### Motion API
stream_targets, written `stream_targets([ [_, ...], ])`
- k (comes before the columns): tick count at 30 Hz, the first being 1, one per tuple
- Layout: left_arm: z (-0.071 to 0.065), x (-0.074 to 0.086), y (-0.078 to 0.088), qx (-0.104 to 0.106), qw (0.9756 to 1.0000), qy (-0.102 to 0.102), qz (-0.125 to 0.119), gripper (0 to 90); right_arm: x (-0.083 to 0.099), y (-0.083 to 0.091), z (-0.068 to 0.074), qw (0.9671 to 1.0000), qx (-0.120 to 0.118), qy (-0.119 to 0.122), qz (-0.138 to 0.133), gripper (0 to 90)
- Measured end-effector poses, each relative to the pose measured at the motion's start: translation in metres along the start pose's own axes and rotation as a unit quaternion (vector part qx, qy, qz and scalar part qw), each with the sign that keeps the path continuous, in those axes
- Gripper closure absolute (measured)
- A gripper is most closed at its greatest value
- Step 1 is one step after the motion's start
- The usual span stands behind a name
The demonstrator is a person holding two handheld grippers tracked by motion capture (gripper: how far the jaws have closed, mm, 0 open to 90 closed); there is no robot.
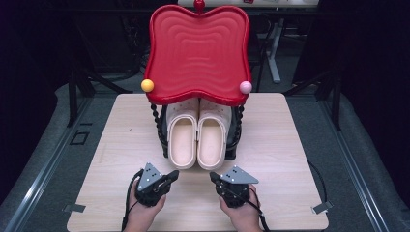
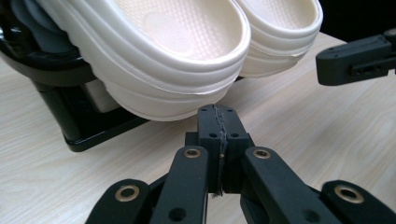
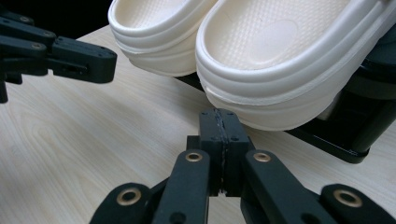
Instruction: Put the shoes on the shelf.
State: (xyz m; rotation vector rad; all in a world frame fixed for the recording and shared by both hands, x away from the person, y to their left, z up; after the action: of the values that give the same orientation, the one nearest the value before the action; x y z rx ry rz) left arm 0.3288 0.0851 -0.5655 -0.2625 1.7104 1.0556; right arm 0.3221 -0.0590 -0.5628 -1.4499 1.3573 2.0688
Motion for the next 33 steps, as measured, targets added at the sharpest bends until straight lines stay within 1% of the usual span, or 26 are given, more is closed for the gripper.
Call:
stream_targets([
  [2,0.000,0.000,-0.001,0.000,1.0000,0.000,0.003,90.0,-0.002,-0.001,0.000,1.0000,-0.001,-0.005,-0.004,90.0],
  [6,0.001,-0.002,-0.002,-0.002,1.0000,0.002,0.000,90.0,-0.001,-0.003,-0.001,1.0000,0.001,0.000,0.003,90.0],
  [9,0.002,-0.004,-0.003,-0.005,0.9999,0.012,-0.001,90.0,-0.001,-0.006,-0.002,1.0000,0.002,-0.007,0.001,90.0],
  [10,0.002,-0.004,-0.004,-0.004,0.9999,0.010,0.002,90.0,-0.001,-0.007,-0.002,1.0000,0.001,-0.009,0.002,90.0],
  [11,0.001,-0.005,-0.005,-0.005,0.9999,0.011,-0.001,90.0,-0.001,-0.007,-0.003,0.9999,0.001,-0.011,0.002,90.0],
  [14,0.002,-0.005,-0.004,-0.008,0.9999,0.008,0.001,90.0,-0.002,-0.007,-0.004,0.9999,0.001,-0.014,0.003,90.0],
  [15,0.002,-0.005,-0.004,-0.007,0.9999,0.008,0.001,90.0,-0.003,-0.008,-0.004,0.9998,0.001,-0.019,0.000,90.0],
  [16,0.002,-0.006,-0.002,-0.009,0.9999,0.009,0.003,90.0,-0.003,-0.007,-0.004,0.9999,0.001,-0.015,0.002,90.0],
  [17,0.003,-0.007,-0.001,-0.009,0.9999,0.009,-0.001,90.0,-0.003,-0.006,-0.004,0.9999,0.004,-0.013,0.000,90.0],
  [19,0.004,-0.008,0.001,-0.010,0.9999,0.008,0.001,90.0,-0.005,-0.004,-0.006,0.9999,0.006,-0.015,-0.004,90.0],
  [20,0.005,-0.008,0.001,-0.012,0.9999,0.008,0.002,90.0,-0.005,-0.002,-0.007,0.9999,0.008,-0.012,0.000,90.0],
  [21,0.006,-0.008,0.001,-0.013,0.9999,0.011,0.000,90.0,-0.007,-0.001,-0.008,0.9999,0.010,-0.013,-0.004,90.0],
  [23,0.010,-0.009,0.002,-0.018,0.9997,0.016,-0.002,90.0,-0.007,0.001,-0.011,0.9998,0.014,-0.016,-0.003,90.0],
  [26,0.016,-0.010,0.004,-0.026,0.9995,0.020,-0.001,90.0,-0.007,0.004,-0.017,0.9995,0.022,-0.024,-0.003,90.0],
  [27,0.018,-0.011,0.005,-0.028,0.9993,0.023,0.001,90.0,-0.007,0.005,-0.020,0.9994,0.025,-0.023,-0.001,90.0],
  [28,0.020,-0.012,0.005,-0.030,0.9992,0.027,-0.003,90.0,-0.007,0.005,-0.022,0.9992,0.028,-0.027,-0.003,90.0],
  [32,0.027,-0.013,0.005,-0.034,0.9989,0.031,0.000,90.0,-0.011,0.007,-0.030,0.9988,0.035,-0.032,-0.008,90.0],
  [33,0.029,-0.014,0.005,-0.037,0.9988,0.031,-0.001,90.0,-0.011,0.007,-0.032,0.9988,0.038,-0.030,-0.005,90.0],
])
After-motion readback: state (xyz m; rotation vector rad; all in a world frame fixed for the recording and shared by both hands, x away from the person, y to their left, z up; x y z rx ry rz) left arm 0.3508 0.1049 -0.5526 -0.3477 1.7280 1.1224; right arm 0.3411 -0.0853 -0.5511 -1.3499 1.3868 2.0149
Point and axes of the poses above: each handheld gripper's, and its own axes: y roughly backward along the jaws, x roughly out of its underside, z roughly to its left, the point moved 10 cm from there along -y, roughly forward along the jaws, and after that the axes turned 4 degrees about z, right-handed, at the moved point
